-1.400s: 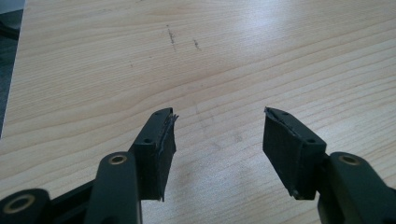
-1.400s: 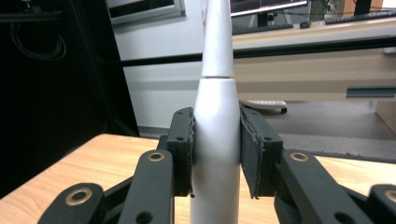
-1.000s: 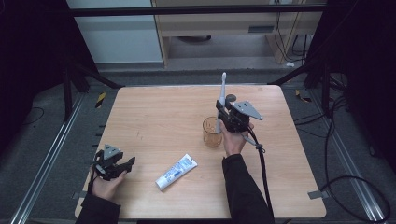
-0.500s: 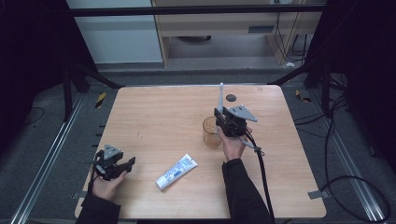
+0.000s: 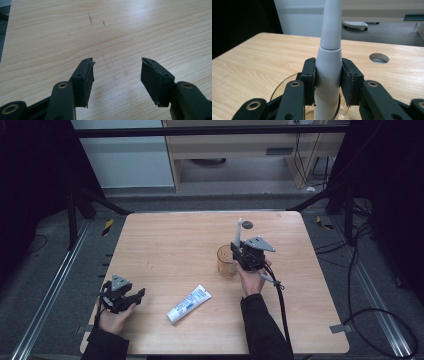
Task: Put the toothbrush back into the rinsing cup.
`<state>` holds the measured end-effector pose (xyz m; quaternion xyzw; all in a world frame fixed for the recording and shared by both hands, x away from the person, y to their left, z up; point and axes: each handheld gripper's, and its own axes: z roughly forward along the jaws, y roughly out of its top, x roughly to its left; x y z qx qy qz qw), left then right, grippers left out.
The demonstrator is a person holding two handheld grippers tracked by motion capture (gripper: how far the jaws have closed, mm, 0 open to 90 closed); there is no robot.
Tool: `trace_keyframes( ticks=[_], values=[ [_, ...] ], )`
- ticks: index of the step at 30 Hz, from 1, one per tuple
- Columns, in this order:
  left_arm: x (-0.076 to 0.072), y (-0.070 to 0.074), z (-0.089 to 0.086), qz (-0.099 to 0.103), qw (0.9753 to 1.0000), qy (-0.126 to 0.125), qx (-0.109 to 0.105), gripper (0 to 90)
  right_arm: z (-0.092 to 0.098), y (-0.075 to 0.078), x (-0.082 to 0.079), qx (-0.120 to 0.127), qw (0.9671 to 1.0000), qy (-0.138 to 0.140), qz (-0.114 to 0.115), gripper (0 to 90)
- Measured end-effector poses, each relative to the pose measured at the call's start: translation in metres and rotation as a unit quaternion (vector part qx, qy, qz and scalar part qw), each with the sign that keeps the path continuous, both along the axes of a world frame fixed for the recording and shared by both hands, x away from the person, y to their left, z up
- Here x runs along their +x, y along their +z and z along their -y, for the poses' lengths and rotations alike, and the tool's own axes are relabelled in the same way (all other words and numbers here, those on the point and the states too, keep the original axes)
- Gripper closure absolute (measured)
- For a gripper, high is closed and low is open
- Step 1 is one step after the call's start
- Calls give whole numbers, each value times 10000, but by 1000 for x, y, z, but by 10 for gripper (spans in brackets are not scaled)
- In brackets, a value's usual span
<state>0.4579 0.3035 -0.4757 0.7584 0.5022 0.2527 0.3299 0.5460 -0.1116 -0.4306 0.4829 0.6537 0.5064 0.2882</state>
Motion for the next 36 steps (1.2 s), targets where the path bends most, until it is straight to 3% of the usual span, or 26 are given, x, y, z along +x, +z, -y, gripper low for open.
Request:
trace_keyframes(
  ticks=[16,22,36],
  values=[
    [0,0,0,-3,10000,-11,3,428,0,-2,-1,-136,9998,81,-153,657],
    [0,0,1,3,10000,-14,4,428,2,2,-4,-112,9999,115,-56,610],
    [0,0,1,8,10000,-19,0,426,0,6,-11,-125,9995,274,-93,511]
  ],
)
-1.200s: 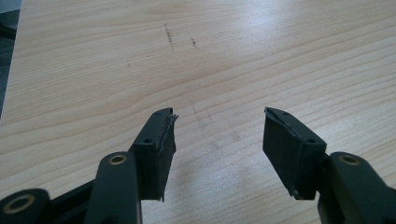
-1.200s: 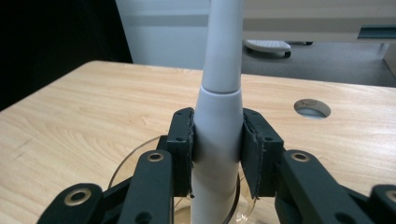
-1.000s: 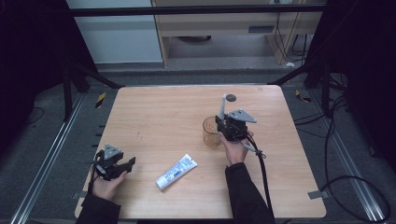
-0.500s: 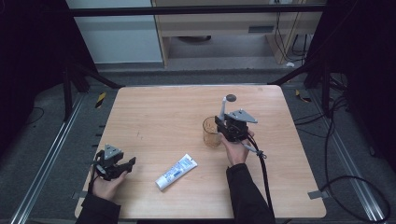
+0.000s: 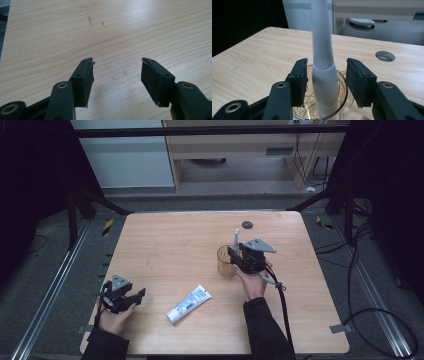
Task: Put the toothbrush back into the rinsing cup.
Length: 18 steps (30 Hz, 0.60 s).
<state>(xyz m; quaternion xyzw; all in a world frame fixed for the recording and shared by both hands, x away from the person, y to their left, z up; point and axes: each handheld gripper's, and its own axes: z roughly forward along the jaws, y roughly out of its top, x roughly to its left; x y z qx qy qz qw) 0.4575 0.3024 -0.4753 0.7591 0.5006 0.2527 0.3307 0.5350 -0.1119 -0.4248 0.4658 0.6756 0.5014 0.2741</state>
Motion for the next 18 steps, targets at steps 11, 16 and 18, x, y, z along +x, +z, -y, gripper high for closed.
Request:
trace_keyframes(
  ticks=[11,16,18],
  values=[
    [0,1,0,-1,10000,-15,-33,424,8,2,-12,34,9999,86,-63,346],
    [-2,3,2,24,10000,-56,-47,429,15,9,-23,-59,9996,230,-127,279],
    [-2,3,3,29,9999,-80,-56,434,19,12,-28,-69,9995,288,-133,270]
  ],
)
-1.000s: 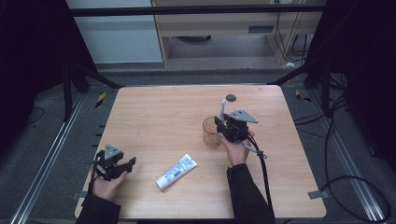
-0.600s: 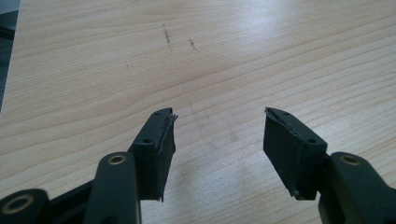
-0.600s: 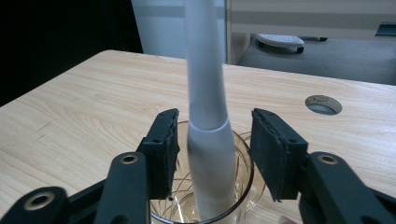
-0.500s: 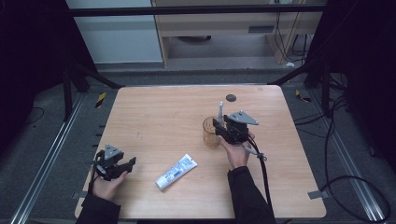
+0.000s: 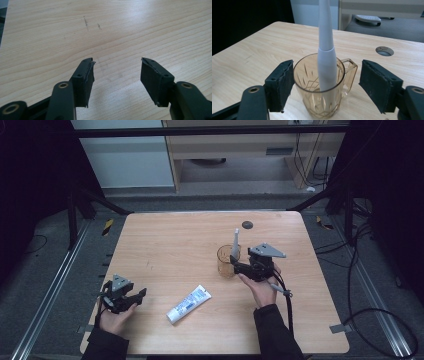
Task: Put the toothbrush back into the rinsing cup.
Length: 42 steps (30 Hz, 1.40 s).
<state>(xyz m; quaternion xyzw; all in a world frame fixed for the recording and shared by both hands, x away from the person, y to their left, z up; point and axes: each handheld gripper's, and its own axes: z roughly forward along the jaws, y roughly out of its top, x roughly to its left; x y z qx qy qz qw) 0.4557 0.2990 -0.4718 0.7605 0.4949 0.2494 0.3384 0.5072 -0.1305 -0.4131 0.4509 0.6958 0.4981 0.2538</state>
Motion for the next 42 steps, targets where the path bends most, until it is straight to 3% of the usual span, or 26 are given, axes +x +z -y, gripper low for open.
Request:
trace_keyframes(
  ticks=[6,11,24,31,42],
  values=[
    [-2,4,4,-4,9999,-134,-46,465,15,9,-18,-207,9997,107,-7,241],
    [-5,7,13,1,9995,-301,-59,491,42,10,-34,-236,9997,19,-47,235],
    [-8,16,39,-119,9964,-844,-30,517,93,-22,-50,-469,9975,-259,-470,233],
    [-8,28,56,-95,9941,-1078,2,498,106,-35,-54,-530,9960,-333,-644,230],
    [-6,41,89,-209,9881,-1518,101,446,112,-43,-51,-705,9941,-358,-744,202]
  ],
)
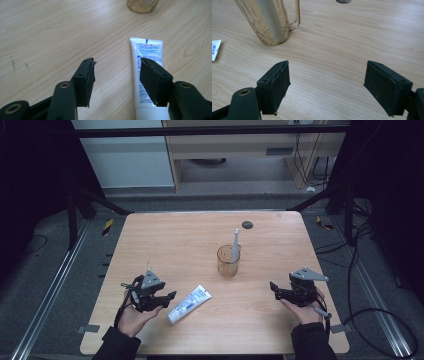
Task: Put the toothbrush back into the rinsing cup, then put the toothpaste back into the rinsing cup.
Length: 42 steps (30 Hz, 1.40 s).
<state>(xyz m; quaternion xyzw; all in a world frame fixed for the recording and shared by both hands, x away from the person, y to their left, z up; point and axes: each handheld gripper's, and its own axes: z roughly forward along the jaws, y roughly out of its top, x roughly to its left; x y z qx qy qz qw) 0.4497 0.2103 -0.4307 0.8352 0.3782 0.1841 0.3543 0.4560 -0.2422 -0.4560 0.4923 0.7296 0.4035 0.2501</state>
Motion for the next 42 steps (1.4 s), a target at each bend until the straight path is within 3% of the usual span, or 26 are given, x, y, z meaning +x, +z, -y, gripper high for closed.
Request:
trace_keyframes(
  ticks=[9,21,29,42],
  values=[
    [11,8,25,-121,9993,-290,210,414,5,-3,3,-75,9999,-47,-57,193],
    [20,7,46,-426,9972,-455,417,376,12,-10,5,-152,9997,-125,-154,193],
    [24,-1,58,-762,9919,-706,738,362,9,-12,7,-266,9995,-66,-183,194],
    [25,-10,67,-1084,9846,-863,1069,357,6,-12,8,-300,9992,-13,-252,195]
  ],
)
